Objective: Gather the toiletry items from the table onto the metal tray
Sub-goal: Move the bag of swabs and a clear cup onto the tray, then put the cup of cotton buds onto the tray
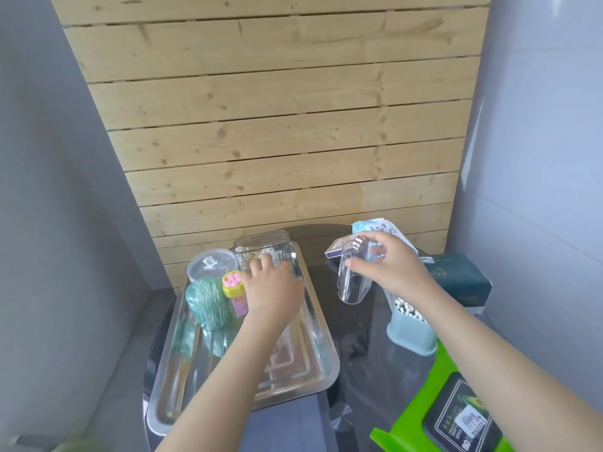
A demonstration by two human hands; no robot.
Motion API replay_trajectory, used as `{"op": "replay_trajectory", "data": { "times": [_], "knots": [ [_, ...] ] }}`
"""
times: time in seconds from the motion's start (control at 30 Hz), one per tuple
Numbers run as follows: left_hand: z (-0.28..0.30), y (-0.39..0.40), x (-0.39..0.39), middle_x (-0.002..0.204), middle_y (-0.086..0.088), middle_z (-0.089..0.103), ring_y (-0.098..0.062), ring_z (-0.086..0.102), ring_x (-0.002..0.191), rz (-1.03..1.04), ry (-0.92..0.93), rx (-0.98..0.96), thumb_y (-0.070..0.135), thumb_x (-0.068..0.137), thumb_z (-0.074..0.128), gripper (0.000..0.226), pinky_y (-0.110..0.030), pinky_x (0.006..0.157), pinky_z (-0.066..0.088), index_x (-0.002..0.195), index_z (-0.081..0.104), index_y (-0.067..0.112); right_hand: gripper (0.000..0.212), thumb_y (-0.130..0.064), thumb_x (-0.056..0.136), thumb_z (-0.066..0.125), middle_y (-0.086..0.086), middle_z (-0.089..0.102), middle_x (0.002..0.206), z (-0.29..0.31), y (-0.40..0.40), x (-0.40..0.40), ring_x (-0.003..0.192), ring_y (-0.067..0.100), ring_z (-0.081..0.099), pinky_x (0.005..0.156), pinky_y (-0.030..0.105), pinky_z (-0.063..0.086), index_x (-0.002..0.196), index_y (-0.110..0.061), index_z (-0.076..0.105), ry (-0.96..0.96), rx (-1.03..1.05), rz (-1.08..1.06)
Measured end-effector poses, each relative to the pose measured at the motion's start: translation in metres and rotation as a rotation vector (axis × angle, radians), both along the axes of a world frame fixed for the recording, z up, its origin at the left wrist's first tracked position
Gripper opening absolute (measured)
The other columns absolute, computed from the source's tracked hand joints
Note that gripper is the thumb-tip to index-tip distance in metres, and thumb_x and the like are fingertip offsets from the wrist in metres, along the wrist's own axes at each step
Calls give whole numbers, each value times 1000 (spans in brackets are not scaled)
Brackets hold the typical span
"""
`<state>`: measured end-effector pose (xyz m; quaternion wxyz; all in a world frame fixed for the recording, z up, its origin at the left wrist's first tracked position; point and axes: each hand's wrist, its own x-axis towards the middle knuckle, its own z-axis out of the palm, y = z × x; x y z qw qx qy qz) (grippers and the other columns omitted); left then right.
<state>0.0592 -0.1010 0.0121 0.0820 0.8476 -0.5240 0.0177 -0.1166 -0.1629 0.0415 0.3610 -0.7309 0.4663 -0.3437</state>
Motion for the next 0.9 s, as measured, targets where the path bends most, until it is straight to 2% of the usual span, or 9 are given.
{"op": "replay_trajectory", "data": {
  "times": [0.1,0.2,0.3,0.37,0.43,0.5,0.67,0.83,0.9],
  "knots": [
    [5,-1,-15,136,-6,50,-27,42,128,-132,261,-105,30,93,45,35,-40,107,26,126,59,25,48,-33,77,73,-8,60,120,12,4,-13,109,9,55,72,18,41,122,-29,56,-108,-28,-56],
    [5,2,-35,129,-1,60,-20,55,119,-295,497,-171,27,90,55,32,-36,105,39,121,64,23,48,-34,78,72,-9,62,114,27,8,-29,105,9,58,72,15,41,123,-27,56,-170,-56,-106],
    [-4,3,-60,131,5,59,-14,55,120,-438,629,-95,30,87,63,43,-33,104,42,129,56,23,49,-35,78,73,-17,60,102,31,9,-52,104,9,57,78,22,42,122,-26,56,-184,-61,-163],
    [-13,-2,-73,136,4,54,-13,52,124,-499,703,-37,31,83,68,56,-30,104,41,135,49,23,45,-33,78,73,-16,59,97,30,9,-65,97,7,58,72,14,42,119,-26,57,-173,-41,-181],
    [-23,-10,-82,137,3,53,-13,51,124,-543,748,19,31,80,72,62,-28,102,41,136,47,22,33,-30,77,74,-16,60,88,26,7,-75,86,5,59,60,5,41,107,-27,58,-154,-28,-181],
    [-32,-17,-92,134,1,56,-16,54,121,-555,776,58,27,76,76,66,-29,100,43,134,47,19,29,-30,76,74,-19,58,82,23,6,-81,81,7,59,59,10,41,100,-28,57,-143,-27,-185],
    [-44,-23,-105,112,-4,63,-22,60,102,-497,802,-35,24,69,81,57,-37,91,51,113,46,22,35,-31,76,74,-20,57,87,16,-1,-87,88,11,59,63,14,38,106,-26,58,-122,-34,-211],
    [-49,-17,-108,108,-5,65,-24,63,98,-504,824,-82,28,67,83,54,-41,88,53,112,54,20,57,-43,70,74,-5,61,112,14,-3,-78,101,15,61,88,33,51,119,-19,59,-134,-36,-259],
    [-50,-12,-104,109,-5,65,-22,64,99,-476,836,-95,27,67,83,46,-39,89,53,107,61,19,65,-53,62,68,0,62,116,15,-1,-74,103,16,61,90,38,52,117,-19,60,-159,-36,-273]
  ]
}}
